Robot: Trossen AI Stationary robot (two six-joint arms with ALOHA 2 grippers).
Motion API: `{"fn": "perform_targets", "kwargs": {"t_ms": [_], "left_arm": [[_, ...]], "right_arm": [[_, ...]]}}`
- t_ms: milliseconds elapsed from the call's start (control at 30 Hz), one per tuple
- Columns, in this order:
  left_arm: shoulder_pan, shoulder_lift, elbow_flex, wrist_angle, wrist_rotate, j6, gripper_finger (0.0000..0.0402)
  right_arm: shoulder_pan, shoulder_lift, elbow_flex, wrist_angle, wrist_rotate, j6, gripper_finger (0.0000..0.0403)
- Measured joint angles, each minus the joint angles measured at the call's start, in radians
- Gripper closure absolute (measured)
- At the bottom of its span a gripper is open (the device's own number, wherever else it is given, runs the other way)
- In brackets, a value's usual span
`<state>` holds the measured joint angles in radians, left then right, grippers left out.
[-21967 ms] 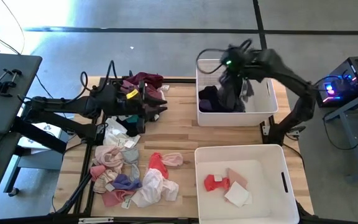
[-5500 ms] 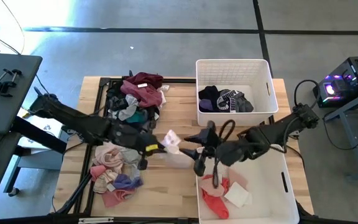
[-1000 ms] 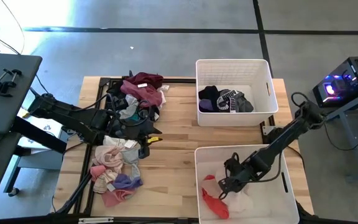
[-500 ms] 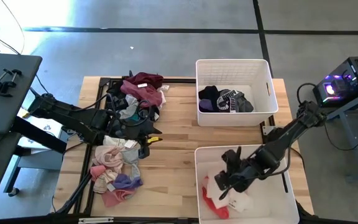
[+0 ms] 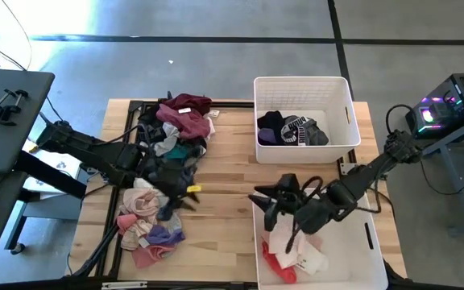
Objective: Sort clothes
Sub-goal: Put the blue sock into the top bin
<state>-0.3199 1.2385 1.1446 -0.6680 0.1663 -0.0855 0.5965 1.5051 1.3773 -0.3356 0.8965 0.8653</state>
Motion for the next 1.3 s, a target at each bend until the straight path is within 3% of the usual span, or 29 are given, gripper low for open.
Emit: {"fn": "perform_targets", "kwargs": {"t_ms": [133,333,567,667,767,900,1067,1300], "left_arm": [[-0.043,0.000,-0.002,-0.175,0.005,0.038,0.0300],[-0.102,-0.001,-0.107,-0.261,0.004,-0.127,0.0300],[-0.168,-0.001,-0.319,-0.129,0.047,-0.442,0.0300],[-0.213,0.000,-0.392,-0.016,0.148,-0.461,0.0300],[-0.278,0.000,-0.434,0.051,0.171,-0.428,0.0300],[-0.371,0.000,-0.462,0.103,0.117,-0.354,0.0300],[-0.436,0.000,-0.473,0.158,-0.053,-0.386,0.0300],[-0.506,0.000,-0.523,0.290,-0.068,-0.444,0.0300]], "right_arm": [[-0.030,0.000,0.000,0.171,0.009,-0.200,0.0249],[-0.049,0.000,0.001,0.205,0.009,-0.241,0.0249],[-0.049,0.001,0.001,0.204,0.007,-0.238,0.0249],[-0.049,0.001,0.001,0.204,0.005,-0.238,0.0249],[-0.049,0.001,0.001,0.204,0.005,-0.238,0.0249],[-0.049,0.001,0.000,0.204,0.005,-0.238,0.0249],[-0.049,0.001,0.000,0.203,0.005,-0.238,0.0249],[-0.049,0.001,0.000,0.189,0.005,-0.238,0.0249]]}}
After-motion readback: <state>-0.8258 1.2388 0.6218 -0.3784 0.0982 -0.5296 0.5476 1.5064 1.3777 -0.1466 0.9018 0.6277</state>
